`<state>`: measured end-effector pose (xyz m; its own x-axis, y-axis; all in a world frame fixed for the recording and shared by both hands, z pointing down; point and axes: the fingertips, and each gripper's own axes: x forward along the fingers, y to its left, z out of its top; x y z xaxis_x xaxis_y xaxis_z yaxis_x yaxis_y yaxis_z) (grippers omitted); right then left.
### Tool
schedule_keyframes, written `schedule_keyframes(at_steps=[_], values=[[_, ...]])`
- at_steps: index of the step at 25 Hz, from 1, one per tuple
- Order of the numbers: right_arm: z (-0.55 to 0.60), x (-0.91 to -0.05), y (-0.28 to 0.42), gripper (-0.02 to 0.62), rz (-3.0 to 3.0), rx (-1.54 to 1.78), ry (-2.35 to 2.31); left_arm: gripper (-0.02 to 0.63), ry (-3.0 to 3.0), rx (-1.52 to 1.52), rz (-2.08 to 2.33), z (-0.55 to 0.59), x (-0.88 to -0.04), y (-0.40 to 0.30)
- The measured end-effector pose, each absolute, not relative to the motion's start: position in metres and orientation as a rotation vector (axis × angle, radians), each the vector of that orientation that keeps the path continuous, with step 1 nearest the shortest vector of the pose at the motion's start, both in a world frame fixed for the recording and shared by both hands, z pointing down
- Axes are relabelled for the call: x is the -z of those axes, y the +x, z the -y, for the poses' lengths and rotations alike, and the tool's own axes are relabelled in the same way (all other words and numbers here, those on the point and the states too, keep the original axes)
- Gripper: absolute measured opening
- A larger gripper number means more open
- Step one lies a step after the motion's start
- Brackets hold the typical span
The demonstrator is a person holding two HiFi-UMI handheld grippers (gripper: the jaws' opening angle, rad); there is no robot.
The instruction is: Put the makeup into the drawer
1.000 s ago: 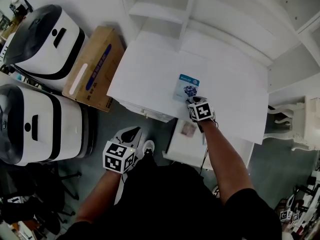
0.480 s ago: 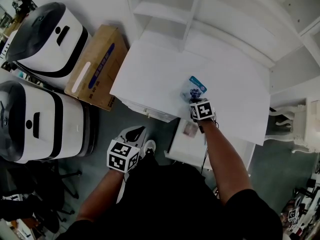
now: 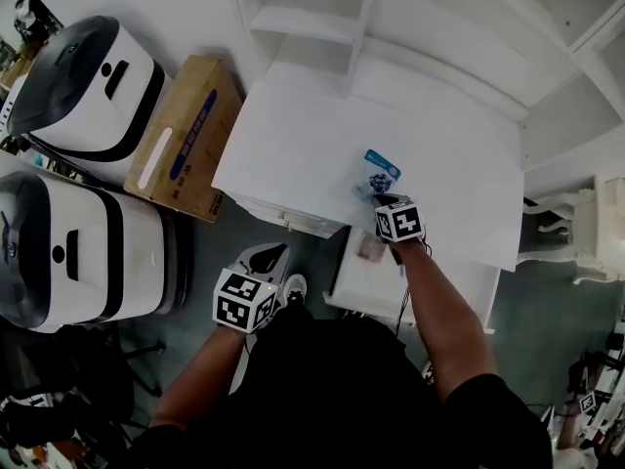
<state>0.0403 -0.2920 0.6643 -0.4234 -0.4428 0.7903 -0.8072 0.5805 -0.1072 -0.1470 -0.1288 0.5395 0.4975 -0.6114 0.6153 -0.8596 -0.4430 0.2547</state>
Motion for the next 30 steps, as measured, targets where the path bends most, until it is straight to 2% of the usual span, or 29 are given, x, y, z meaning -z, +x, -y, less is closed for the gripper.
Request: schedule_keyframes(at_steps=[16,30], values=[[0.214,-0.597,0.097,0.031,2.206,-0.689,1.15,0.011,2.343,-0.711,0.977,0.141,-0.554,-0.078],[0.089,-0.634,0.148,0.031,2.086,-0.819,0.975,0.011,2.399,-0.772,0.84,0.145,-0.562,-0.026]])
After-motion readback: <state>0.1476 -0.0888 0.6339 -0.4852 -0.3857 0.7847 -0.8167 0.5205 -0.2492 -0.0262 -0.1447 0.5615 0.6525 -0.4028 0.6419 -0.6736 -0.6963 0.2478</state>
